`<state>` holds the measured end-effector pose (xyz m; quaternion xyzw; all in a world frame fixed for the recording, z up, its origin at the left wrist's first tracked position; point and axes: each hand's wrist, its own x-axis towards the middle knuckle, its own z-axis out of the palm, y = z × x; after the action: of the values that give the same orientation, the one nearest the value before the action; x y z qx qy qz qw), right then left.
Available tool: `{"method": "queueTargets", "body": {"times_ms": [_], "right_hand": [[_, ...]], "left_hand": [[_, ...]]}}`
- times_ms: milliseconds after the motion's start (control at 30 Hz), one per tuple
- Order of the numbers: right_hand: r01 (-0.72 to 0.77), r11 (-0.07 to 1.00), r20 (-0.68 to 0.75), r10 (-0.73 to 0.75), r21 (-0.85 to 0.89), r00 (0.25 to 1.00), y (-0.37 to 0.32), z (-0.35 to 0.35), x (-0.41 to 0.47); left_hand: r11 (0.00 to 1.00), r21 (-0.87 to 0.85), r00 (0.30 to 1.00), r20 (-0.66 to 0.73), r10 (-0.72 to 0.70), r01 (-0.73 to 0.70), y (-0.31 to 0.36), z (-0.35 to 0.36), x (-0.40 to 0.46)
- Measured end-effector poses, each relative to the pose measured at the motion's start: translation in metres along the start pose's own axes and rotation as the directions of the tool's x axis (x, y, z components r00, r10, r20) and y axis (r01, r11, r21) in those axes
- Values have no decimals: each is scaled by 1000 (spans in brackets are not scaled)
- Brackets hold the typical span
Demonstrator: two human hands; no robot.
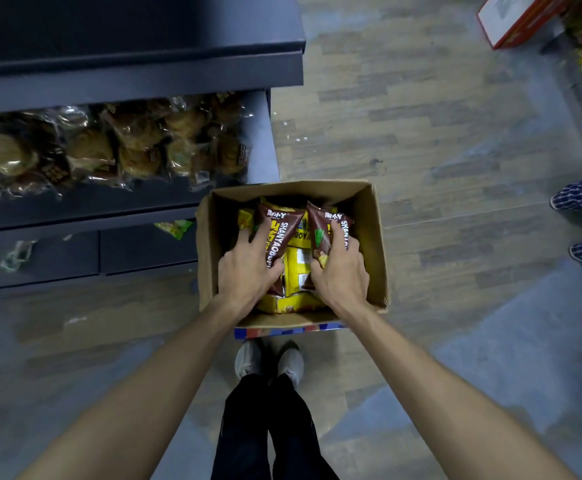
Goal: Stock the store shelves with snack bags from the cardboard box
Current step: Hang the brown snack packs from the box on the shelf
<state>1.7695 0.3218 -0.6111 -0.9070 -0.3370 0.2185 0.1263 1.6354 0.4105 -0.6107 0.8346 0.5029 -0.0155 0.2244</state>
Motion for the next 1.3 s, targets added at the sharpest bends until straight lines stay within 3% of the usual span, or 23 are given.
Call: {"method": "queueTargets", "body": {"times_ms": [300,467,733,933,1300], "right_hand": [[140,983,-52,-135,116,989,-50,-62,-36],[227,969,-113,-216,96,970,-94,-85,-66],[318,945,-157,-304,76,940,-178,-85,-135],[408,910,-209,-386,74,899,-241,-81,-173],[557,830,-273,-536,-1,799,-343,-85,-132]], "left_hand": [[997,-67,991,-128,-39,31,0,-74,-42],[996,-52,967,-241,-85,74,-18,-134,-69],[999,-42,899,-437,-23,5,-92,-217,-119],[996,-74,846,-528,-77,44,-157,-256,-150],[993,-103,789,-606,-103,50,-203,-311,-111]]}}
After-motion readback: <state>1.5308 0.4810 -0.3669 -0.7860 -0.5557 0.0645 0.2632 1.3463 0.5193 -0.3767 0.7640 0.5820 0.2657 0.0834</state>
